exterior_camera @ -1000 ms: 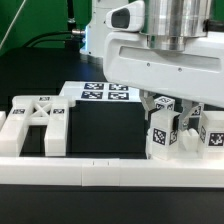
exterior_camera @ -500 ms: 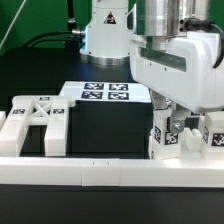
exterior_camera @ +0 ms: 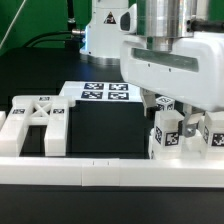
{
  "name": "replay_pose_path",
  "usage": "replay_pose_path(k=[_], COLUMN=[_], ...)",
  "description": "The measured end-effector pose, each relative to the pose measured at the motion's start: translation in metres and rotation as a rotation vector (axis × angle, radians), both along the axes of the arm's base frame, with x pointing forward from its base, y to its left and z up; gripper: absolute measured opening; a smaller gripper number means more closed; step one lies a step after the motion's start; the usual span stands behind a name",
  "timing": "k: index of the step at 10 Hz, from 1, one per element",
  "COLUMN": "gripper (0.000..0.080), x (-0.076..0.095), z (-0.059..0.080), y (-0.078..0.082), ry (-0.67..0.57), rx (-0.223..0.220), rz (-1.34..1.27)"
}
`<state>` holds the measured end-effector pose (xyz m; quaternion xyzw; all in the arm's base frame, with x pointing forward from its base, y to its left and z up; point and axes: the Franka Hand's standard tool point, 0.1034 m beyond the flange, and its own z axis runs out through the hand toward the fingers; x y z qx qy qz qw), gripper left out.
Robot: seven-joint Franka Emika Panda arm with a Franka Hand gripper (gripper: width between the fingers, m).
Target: Assemble chair
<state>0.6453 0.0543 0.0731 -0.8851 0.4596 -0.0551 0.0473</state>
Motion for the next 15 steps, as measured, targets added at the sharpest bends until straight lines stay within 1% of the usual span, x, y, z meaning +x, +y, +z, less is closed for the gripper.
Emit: replay_pose_path(k=[2,5,7,9,13,15], gripper=[0.0648,0.0649,0.0649,0.0649,0.0649,0.0649], x=[0.002,0.005,0.004,0.004,0.004,0.004], z=[0.002,0.001,0.001,0.001,-0.001,-0.001], y=[-0.001,0.001,0.003,0.004,-0.005,-0.011], ry=[-0.012,-0.041,-0.045,-0.041,-0.024,-0.018], rx=[-0.039,-0.087,-0.105,-0.142,-0.207,-0.229], rz=[0.227,0.476,0.604,0.762,1.031,1.127])
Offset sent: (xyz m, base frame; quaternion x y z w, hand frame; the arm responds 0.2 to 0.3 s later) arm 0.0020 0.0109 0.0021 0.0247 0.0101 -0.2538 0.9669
